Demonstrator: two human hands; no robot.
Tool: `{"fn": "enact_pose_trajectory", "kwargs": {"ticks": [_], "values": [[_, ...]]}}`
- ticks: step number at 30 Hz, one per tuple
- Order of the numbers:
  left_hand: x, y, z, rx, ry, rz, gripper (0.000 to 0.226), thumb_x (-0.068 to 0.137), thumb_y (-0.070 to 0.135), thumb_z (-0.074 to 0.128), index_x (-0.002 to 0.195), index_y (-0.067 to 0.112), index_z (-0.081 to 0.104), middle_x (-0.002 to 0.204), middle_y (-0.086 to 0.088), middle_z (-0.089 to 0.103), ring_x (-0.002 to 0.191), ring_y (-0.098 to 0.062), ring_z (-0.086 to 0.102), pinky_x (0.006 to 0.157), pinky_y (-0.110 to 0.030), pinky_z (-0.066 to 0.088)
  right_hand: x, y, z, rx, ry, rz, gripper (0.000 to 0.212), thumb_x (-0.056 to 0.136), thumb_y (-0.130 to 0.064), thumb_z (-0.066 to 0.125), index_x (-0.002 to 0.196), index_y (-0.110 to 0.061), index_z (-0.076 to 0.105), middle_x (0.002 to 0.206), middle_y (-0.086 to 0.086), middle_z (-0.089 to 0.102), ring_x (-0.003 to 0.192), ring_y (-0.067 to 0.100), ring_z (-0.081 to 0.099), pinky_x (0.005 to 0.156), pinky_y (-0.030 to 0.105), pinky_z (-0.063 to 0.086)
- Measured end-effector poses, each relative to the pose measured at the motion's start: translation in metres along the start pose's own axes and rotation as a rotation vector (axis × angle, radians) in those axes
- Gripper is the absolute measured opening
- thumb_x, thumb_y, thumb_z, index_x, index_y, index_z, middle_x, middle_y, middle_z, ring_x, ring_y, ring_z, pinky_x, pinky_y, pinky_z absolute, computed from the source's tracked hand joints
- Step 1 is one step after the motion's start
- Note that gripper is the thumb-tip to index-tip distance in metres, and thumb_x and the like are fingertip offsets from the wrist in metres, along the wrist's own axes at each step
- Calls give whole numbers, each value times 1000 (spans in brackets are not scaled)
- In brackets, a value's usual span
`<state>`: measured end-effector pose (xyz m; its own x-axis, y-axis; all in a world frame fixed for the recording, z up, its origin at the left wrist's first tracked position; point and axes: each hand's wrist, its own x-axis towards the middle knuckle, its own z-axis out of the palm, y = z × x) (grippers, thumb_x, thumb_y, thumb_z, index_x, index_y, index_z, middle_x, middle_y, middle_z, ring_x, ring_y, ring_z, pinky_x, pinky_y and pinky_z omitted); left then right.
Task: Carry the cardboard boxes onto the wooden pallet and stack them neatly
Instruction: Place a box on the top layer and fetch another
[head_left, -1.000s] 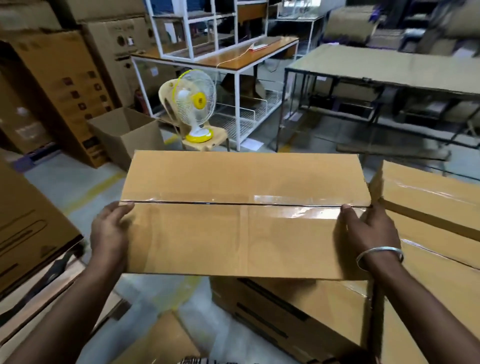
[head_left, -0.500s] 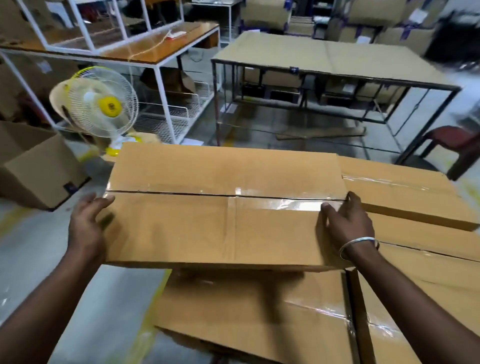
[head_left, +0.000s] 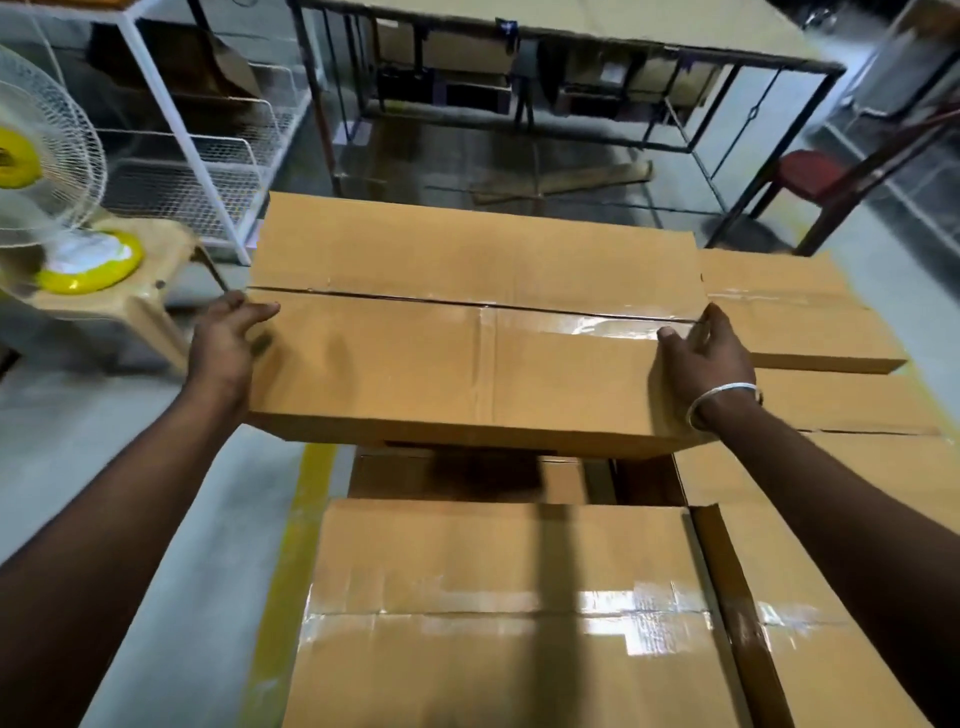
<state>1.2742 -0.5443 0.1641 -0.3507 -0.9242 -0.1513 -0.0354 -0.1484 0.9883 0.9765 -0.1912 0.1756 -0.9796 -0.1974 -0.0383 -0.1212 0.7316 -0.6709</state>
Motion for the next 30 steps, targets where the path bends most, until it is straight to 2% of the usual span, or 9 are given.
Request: {"fn": "enact_pose_trajectory", "kwargs": {"ticks": [4,8,11,14,18,20,23,26,30], "values": [[14,-38,14,105,-62,-72,12,83,17,66,93,23,62,95,3,65,98,-24,60,87,-37,48,9,26,20,-69,-60,69,64,91,-54,55,146,-28,32,140,19,50,125,43,48,101,50,42],[11,-83,14,126,-30,-187,46,79,14,70,122,10,57,113,-8,61,105,-28,60,97,-42,49,10,58,42,-117,-138,82,63,92,-51,56,143,-24,32,129,21,56,116,44,53,93,49,48],[2,-115,13,225,-22,-246,42,80,16,71,119,18,55,116,-7,59,105,-28,59,102,-48,45,14,81,56,-132,-218,100,60,92,-48,57,142,-26,34,130,20,56,114,43,54,91,48,48],[-6,-136,10,352,-45,-297,59,81,20,71,136,15,50,125,-7,57,111,-31,57,103,-51,43,20,95,66,-125,-265,135,59,92,-45,59,143,-26,34,131,18,55,116,42,54,90,46,48],[-1,-156,6,481,-136,-360,56,67,28,78,120,22,59,116,-8,66,101,-34,62,94,-54,49,28,113,83,-164,-322,202,49,92,-36,62,135,-24,41,121,18,59,102,37,58,84,42,49],[-2,-163,8,555,-173,-383,51,70,23,79,116,28,56,115,-5,64,101,-31,59,92,-51,50,31,121,87,-186,-340,221,42,90,-30,63,129,-21,48,119,18,61,99,34,58,86,41,51],[-8,-173,11,704,-277,-384,54,74,11,77,118,29,49,116,-6,61,101,-29,58,87,-47,51,29,132,89,-251,-408,236,45,88,-27,65,130,-12,57,130,18,60,118,36,57,97,36,46],[-16,-188,12,844,-297,-275,79,66,26,83,134,20,45,126,-12,59,112,-36,56,92,-49,48,5,148,94,-337,-505,155,62,80,-38,62,135,-10,55,133,17,58,123,32,54,102,32,42],[-27,-198,10,863,-203,-288,81,77,27,82,142,10,38,138,-20,52,122,-44,50,100,-55,40,-72,164,91,-305,-610,56,68,83,-36,62,145,-17,42,153,12,27,121,26,55,105,27,37]]}}
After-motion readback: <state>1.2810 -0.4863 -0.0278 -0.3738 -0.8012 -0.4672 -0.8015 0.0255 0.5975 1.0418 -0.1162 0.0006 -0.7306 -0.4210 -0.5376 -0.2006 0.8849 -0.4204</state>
